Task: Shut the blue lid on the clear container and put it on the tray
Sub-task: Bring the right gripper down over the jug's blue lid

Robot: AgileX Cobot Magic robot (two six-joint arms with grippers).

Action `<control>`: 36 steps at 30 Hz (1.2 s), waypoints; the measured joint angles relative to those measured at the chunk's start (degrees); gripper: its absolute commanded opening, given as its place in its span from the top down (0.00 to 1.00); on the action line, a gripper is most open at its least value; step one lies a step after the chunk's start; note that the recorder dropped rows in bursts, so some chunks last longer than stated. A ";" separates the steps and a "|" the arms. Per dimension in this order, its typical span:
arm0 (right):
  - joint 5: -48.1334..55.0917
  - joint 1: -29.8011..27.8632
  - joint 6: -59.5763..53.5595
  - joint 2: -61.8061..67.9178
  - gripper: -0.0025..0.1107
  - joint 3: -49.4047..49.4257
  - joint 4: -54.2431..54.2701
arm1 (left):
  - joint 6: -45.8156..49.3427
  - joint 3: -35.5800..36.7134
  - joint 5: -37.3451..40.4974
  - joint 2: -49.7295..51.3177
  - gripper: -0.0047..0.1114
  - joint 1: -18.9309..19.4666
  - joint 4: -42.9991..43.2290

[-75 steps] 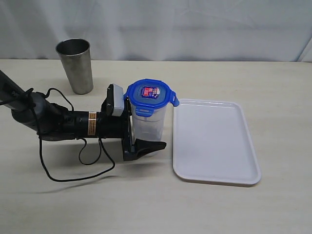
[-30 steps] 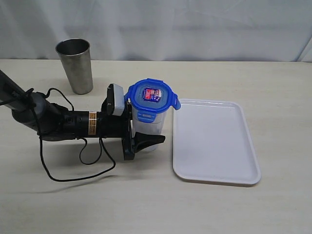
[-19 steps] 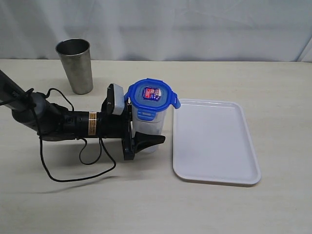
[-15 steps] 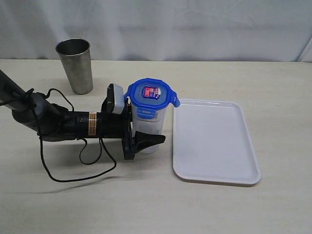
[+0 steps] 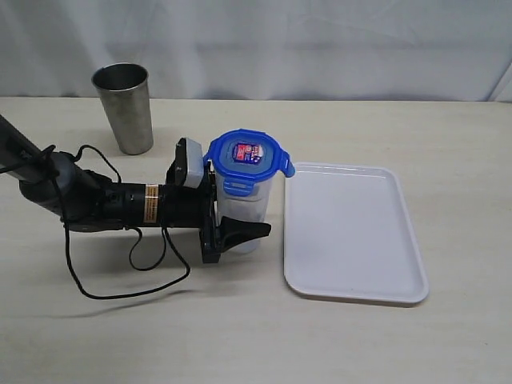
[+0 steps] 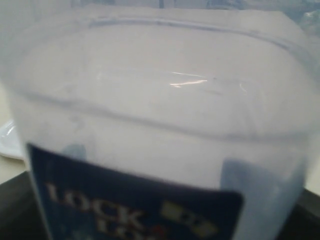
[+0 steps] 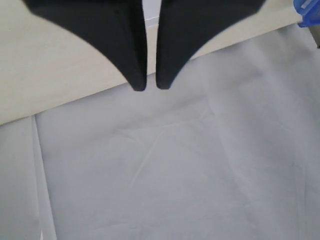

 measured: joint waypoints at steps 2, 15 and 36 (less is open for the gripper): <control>0.13 0.00 0.29 2.56 0.73 -0.82 -0.98 | 0.47 0.00 -0.14 0.00 0.96 0.00 -0.15; 19.69 14.49 4.59 60.62 0.65 -53.66 -13.86 | 0.95 0.00 -0.38 0.00 0.96 -0.37 1.33; 67.55 15.92 -12.21 94.93 0.53 -81.94 18.96 | 0.95 0.00 -0.49 0.00 0.96 -0.37 1.46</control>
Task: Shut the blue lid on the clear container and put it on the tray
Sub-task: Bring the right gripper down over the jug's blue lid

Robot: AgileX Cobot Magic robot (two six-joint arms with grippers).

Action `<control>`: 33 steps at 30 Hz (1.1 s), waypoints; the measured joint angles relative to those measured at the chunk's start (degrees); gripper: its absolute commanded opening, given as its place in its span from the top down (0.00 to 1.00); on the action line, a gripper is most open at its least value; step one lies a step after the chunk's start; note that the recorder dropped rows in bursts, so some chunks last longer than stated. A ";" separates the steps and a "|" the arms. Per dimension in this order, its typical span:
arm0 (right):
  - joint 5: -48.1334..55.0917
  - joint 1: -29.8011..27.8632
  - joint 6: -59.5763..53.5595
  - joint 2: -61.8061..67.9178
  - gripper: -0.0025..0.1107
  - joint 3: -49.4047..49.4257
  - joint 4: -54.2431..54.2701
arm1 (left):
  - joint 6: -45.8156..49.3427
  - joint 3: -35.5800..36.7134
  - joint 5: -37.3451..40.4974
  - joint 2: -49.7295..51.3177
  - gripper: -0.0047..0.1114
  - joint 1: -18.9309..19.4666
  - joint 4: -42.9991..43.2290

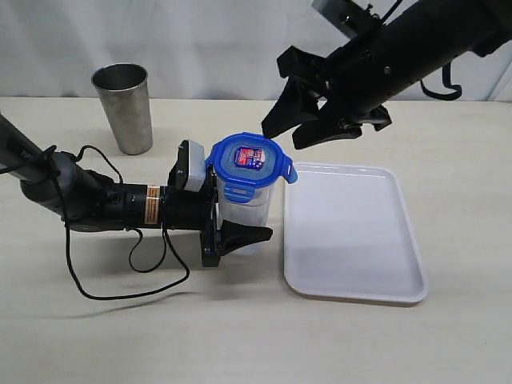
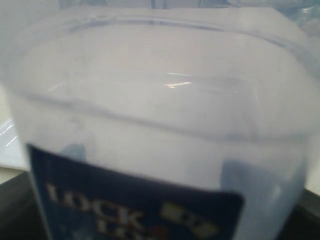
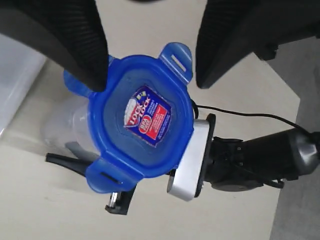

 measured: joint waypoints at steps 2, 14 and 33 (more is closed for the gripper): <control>-0.99 1.56 1.49 0.92 0.53 0.00 -2.69 | 0.00 0.00 0.00 0.00 0.96 0.00 0.00; -6.17 5.29 5.52 2.14 0.57 0.00 -9.30 | -0.11 0.00 0.00 0.00 0.96 0.00 0.00; -5.27 5.36 13.19 -3.86 0.57 1.10 -16.76 | -0.01 0.00 0.00 0.00 0.96 0.00 0.00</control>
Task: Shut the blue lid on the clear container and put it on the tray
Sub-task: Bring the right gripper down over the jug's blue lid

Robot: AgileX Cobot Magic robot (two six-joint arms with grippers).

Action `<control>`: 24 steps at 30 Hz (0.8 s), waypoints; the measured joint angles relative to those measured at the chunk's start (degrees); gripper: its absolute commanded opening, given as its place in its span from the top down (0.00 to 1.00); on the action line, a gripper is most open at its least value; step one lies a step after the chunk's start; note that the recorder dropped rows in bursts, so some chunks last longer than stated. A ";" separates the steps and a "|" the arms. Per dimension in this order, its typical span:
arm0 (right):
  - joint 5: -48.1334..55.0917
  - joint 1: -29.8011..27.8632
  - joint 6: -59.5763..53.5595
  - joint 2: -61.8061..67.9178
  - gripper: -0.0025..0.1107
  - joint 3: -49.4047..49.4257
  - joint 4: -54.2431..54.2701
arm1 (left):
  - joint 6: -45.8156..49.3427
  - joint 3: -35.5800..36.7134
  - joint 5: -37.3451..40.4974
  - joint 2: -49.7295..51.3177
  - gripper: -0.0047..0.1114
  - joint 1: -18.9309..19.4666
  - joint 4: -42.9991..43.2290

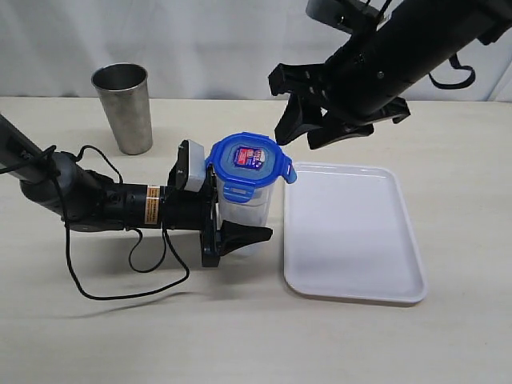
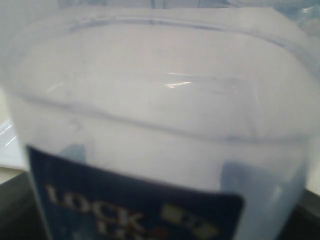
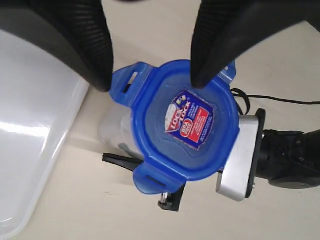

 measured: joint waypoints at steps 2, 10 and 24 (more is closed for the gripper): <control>-2.10 0.00 0.00 -0.08 0.57 2.57 2.12 | 0.00 0.00 0.00 0.00 0.96 0.00 0.00; -10.26 0.00 -1.23 -0.08 0.57 9.99 7.26 | 0.00 0.00 0.00 0.00 0.96 0.00 0.00; -11.76 0.00 -3.95 1.67 0.57 10.36 12.82 | 0.00 0.00 0.00 0.00 0.96 0.00 0.00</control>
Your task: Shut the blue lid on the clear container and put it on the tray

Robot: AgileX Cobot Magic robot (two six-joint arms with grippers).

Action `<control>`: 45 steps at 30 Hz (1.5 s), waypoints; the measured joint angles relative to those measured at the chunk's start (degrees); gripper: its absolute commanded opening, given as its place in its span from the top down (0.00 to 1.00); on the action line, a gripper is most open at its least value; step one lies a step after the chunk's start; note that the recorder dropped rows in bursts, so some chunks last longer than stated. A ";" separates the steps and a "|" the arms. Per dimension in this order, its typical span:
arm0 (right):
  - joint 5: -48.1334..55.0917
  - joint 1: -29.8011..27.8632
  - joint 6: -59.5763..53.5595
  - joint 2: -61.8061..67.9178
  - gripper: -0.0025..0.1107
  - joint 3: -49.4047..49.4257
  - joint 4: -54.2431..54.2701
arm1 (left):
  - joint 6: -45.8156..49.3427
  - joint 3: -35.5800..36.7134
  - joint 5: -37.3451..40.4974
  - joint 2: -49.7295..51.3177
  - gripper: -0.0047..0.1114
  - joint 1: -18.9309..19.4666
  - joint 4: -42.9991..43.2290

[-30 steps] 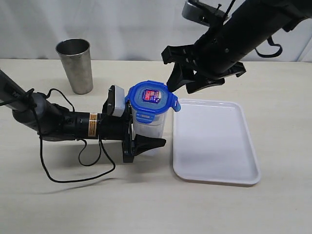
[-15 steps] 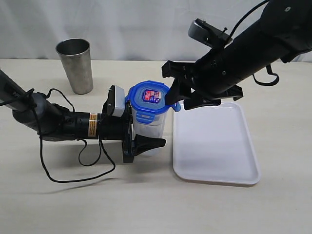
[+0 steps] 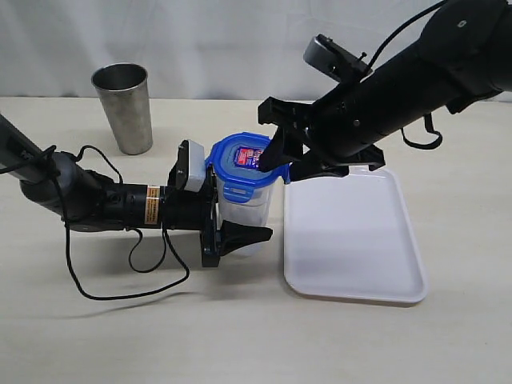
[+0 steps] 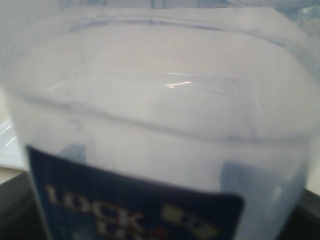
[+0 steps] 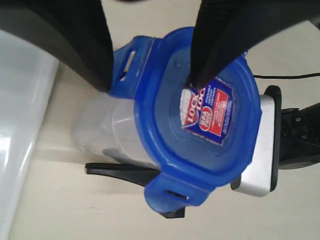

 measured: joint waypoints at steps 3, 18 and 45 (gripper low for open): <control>0.00 0.00 -1.11 0.32 0.59 0.00 1.28 | 0.00 0.00 0.00 0.00 0.96 0.00 0.00; -0.81 -0.70 -3.23 3.48 0.75 -0.63 6.95 | -0.59 0.00 0.22 0.04 0.96 0.68 -0.95; 5.86 -1.75 -22.05 9.01 0.46 -1.25 16.69 | 1.31 0.08 -0.37 0.18 0.96 1.80 0.05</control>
